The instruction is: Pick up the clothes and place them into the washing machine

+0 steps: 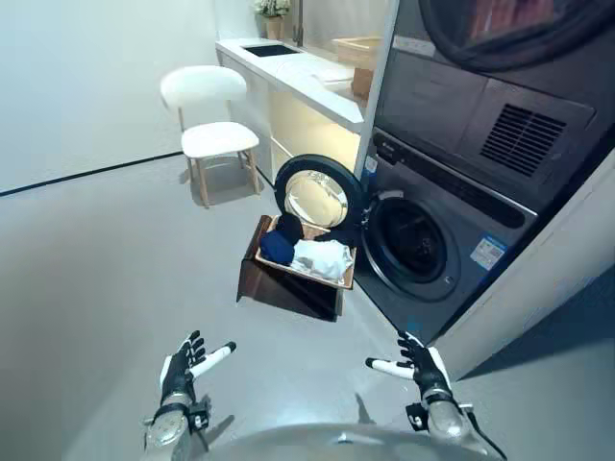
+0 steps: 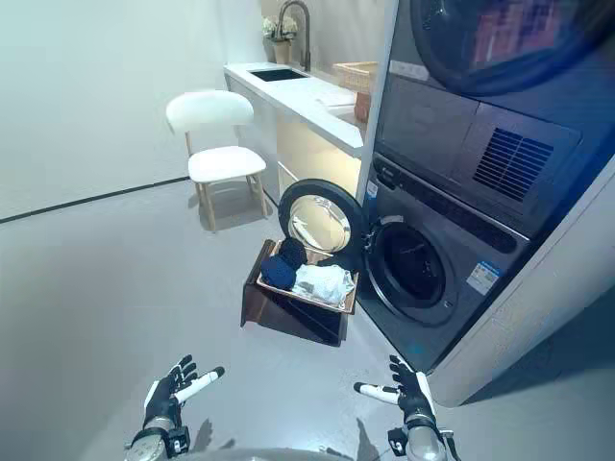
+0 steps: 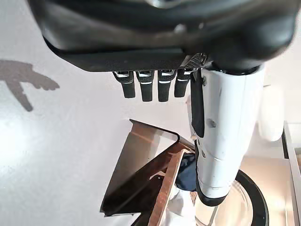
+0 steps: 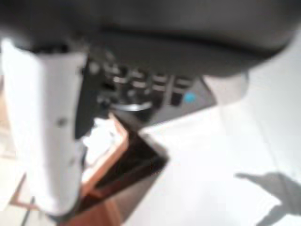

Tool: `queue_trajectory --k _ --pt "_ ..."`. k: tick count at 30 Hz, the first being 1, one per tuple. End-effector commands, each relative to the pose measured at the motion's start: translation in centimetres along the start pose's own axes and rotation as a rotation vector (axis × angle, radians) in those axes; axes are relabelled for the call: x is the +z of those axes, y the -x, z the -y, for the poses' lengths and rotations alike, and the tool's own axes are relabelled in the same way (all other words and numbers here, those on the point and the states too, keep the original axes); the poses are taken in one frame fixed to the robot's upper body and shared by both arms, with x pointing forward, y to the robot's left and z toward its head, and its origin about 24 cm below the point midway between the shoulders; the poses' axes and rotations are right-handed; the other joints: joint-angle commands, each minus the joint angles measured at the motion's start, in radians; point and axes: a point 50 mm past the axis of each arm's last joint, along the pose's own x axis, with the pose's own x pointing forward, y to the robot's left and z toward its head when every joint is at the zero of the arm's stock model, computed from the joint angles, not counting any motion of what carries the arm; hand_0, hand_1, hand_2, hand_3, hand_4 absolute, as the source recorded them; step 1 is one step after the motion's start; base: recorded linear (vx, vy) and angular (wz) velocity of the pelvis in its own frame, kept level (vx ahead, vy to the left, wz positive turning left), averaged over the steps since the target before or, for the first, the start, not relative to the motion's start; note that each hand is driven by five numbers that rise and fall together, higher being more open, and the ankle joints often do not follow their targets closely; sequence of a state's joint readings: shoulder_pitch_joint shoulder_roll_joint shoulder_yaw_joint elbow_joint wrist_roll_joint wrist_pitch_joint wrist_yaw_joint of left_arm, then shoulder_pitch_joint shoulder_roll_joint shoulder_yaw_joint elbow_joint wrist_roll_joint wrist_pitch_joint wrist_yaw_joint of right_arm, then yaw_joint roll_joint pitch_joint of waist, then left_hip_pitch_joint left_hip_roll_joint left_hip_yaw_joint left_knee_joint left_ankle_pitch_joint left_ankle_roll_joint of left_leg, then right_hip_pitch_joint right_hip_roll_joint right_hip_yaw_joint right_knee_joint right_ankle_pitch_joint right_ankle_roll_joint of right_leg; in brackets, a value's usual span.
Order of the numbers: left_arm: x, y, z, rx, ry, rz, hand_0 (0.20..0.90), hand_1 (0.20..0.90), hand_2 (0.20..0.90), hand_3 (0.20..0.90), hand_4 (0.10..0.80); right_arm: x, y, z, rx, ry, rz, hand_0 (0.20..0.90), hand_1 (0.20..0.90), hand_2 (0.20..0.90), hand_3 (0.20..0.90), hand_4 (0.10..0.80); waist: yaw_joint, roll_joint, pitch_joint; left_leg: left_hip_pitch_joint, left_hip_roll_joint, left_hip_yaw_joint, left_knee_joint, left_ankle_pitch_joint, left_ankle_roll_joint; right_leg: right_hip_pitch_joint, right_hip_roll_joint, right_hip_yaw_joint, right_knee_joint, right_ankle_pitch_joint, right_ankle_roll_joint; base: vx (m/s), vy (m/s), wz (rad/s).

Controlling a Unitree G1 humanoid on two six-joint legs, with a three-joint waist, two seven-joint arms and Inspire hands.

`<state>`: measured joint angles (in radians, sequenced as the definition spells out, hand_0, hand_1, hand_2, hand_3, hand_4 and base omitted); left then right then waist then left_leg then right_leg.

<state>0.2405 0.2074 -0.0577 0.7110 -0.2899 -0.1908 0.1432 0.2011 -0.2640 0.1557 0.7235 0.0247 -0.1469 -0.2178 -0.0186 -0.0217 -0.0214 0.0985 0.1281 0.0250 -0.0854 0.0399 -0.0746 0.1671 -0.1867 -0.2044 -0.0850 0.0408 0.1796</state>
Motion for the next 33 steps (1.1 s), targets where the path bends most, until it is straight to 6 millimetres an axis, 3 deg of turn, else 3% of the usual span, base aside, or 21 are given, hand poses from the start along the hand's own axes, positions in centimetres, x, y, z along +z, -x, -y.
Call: queue_trajectory --k 1,13,23,28,33 --pt "5.94 -2.11 -0.75 0.025 0.003 0.223 0.900 0.900 0.900 0.900 0.800 5.67 -1.85 1.61 -0.071 -0.048 0.225 0.900 0.900 0.900 0.900 0.800 0.006 -0.026 0.004 0.043 0.029 0.065 -0.002 -0.040 -0.040 -0.044 0.008 0.021 -0.002 0.029 -0.019 0.000 0.000 0.00" --pt "5.67 -1.97 -0.52 0.019 0.027 0.214 0.900 0.900 0.900 0.900 0.800 5.69 -1.75 1.06 -0.049 -0.038 0.227 0.900 0.900 0.900 0.900 0.800 0.003 -0.032 0.013 0.025 0.025 0.065 -0.002 -0.038 -0.038 -0.063 0.007 0.023 -0.002 0.035 -0.017 0.000 0.000 0.00" --pt "5.66 -2.02 -0.31 0.003 -0.005 0.211 0.900 0.900 0.900 0.900 0.800 5.41 -1.88 1.29 -0.062 -0.041 0.207 0.900 0.900 0.900 0.900 0.800 -0.005 -0.037 0.017 0.012 0.004 0.057 -0.002 -0.044 -0.025 -0.072 -0.020 0.023 0.024 0.037 -0.008 0.010 0.040 0.04" --pt "5.52 -2.06 -0.65 0.024 -0.021 0.204 0.900 0.900 0.900 0.900 0.800 5.70 -1.97 1.13 -0.057 -0.046 0.211 0.900 0.900 0.900 0.900 0.800 -0.001 -0.041 0.017 0.014 -0.018 0.058 0.002 -0.053 -0.008 -0.071 -0.047 0.028 0.040 0.040 0.005 0.029 0.081 -0.02" --pt "5.45 -2.12 -1.04 0.050 -0.033 0.202 0.900 0.900 0.900 0.900 0.800 6.08 -2.14 1.10 -0.061 -0.065 0.214 0.900 0.900 0.900 0.900 0.800 0.005 -0.049 0.021 0.009 -0.061 0.061 0.028 -0.077 0.016 -0.081 -0.093 0.048 0.069 0.074 0.028 0.022 0.114 -0.08"
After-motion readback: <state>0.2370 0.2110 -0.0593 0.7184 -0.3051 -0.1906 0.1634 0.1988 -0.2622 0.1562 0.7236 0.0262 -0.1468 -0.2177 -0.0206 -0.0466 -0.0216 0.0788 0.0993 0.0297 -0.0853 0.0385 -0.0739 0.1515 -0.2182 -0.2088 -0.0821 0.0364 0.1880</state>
